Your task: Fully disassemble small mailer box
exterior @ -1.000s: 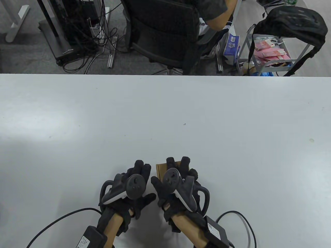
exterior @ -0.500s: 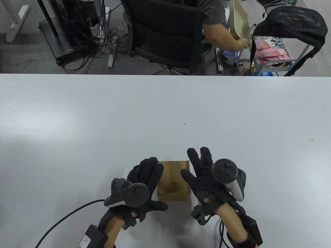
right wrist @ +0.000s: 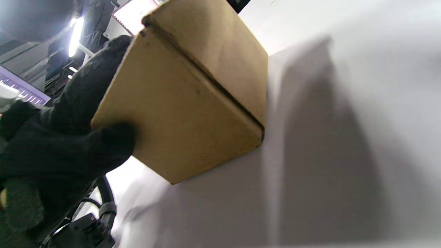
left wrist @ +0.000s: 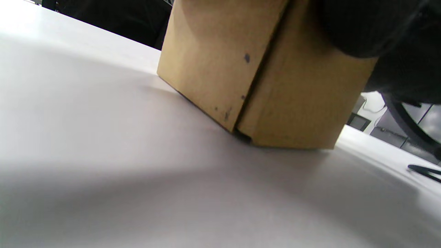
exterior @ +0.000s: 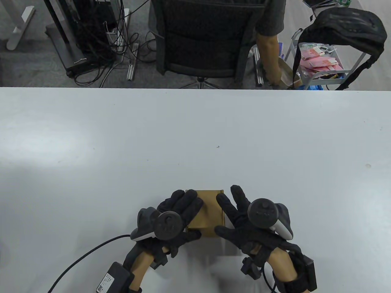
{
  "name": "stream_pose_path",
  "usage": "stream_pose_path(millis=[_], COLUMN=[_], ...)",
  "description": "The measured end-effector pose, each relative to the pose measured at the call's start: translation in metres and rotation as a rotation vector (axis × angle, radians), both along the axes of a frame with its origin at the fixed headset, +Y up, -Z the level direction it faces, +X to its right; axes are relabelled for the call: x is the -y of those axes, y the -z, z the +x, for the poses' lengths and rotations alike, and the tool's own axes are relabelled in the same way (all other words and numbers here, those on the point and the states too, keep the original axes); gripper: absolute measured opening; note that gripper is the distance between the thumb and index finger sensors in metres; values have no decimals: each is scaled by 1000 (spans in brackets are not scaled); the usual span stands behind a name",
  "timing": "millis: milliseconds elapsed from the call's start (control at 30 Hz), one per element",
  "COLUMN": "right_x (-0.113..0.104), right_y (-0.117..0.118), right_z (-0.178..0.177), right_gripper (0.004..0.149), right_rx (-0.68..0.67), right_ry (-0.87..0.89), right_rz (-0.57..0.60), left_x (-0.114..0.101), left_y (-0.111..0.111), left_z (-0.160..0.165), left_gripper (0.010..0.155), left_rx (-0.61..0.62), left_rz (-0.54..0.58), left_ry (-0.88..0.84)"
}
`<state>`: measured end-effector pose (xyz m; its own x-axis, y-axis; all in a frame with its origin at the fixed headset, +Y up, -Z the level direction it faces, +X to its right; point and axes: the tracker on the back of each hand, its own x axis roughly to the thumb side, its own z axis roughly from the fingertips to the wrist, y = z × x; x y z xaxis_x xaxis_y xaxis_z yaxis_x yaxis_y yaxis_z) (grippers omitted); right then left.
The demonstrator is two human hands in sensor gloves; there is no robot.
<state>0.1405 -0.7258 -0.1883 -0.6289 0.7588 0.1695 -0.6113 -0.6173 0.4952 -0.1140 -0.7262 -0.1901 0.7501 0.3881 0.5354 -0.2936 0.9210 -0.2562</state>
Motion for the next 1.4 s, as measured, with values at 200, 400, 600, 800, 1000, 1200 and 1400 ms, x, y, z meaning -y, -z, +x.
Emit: stream_pose_path(millis=[200, 400, 600, 800, 1000, 1200, 1400], right_x=[-7, -7, 1, -2, -18, -30, -35], right_y=[-6, -22, -30, -34, -32, -35, -39], right_z=[-10, -31, -51, -59, -47, -25, -26], right_gripper=[83, 98, 109, 100, 96, 82, 75], right_rx=[-52, -65, 48, 68, -130, -228, -198], right_ry=[3, -317, -722, -810, -567, -194, -215], right_rz=[108, 316, 634, 735, 460, 203, 263], left_x=[-6, -8, -2, 0, 4, 6, 6], left_y=[14, 40, 48, 47, 44, 32, 23], left_z=[-6, -8, -11, -11, -14, -17, -13], left_gripper=[84, 81, 79, 79, 77, 68, 63], left_rx=[2, -40, -54, -60, -22, -8, -7], left_rz=[-35, -172, -229, -261, -298, -297, -257], left_ry=[-74, -194, -286, -327, -339, -342, -259])
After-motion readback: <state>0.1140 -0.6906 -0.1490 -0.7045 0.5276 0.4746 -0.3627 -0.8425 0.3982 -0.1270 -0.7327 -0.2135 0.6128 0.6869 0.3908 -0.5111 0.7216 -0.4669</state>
